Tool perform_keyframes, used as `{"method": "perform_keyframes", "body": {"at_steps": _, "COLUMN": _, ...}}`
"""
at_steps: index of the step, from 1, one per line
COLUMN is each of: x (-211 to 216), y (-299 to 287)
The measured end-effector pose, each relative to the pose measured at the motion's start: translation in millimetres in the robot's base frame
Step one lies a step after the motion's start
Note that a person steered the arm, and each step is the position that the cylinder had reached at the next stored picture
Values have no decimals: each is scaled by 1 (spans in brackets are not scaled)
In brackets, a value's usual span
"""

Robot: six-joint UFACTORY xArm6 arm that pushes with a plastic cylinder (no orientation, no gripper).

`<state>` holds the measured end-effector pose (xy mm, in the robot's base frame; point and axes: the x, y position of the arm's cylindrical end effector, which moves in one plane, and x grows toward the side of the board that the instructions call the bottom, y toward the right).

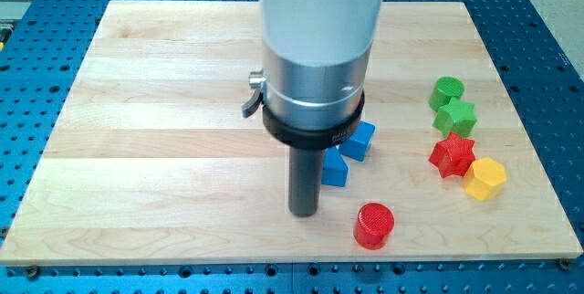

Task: Push the yellow hexagon into the blue cube

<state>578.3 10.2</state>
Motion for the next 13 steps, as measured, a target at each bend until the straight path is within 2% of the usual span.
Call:
{"method": "perform_keyframes", "body": {"at_steps": 1, "x": 29, "y": 3}}
{"method": "perform_keyframes", "body": {"at_steps": 2, "x": 36, "y": 25}}
{"method": "perform_keyframes", "body": {"at_steps": 4, "x": 29, "y": 122}}
{"method": "perform_keyframes", "body": {"at_steps": 7, "x": 39, "y": 174}}
{"method": "perform_keyframes", "body": {"at_steps": 8, "x": 20, "y": 222}}
{"method": "perform_keyframes", "body": {"at_steps": 9, "x": -27, "y": 242}}
{"method": "perform_keyframes", "body": {"at_steps": 11, "x": -29, "y": 243}}
{"method": "perform_keyframes", "body": {"at_steps": 12, "x": -64, "y": 251}}
{"method": "perform_keyframes", "body": {"at_steps": 13, "x": -68, "y": 252}}
